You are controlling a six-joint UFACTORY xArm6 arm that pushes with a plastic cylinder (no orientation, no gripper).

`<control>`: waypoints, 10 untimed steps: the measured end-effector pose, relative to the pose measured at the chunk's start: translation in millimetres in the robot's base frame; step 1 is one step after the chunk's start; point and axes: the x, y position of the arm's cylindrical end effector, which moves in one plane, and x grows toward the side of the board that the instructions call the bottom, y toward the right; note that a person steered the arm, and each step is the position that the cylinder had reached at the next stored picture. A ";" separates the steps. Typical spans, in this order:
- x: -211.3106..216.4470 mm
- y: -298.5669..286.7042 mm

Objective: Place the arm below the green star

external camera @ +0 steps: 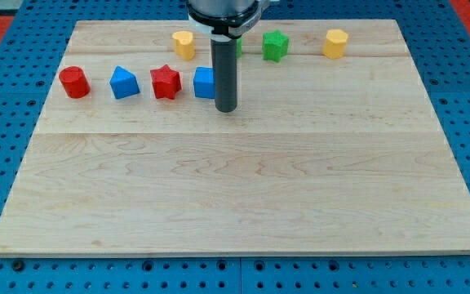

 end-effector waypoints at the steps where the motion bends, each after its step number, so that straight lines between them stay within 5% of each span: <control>1: 0.0 -1.8; 7: -6.4 67.1; 10: -78.6 96.6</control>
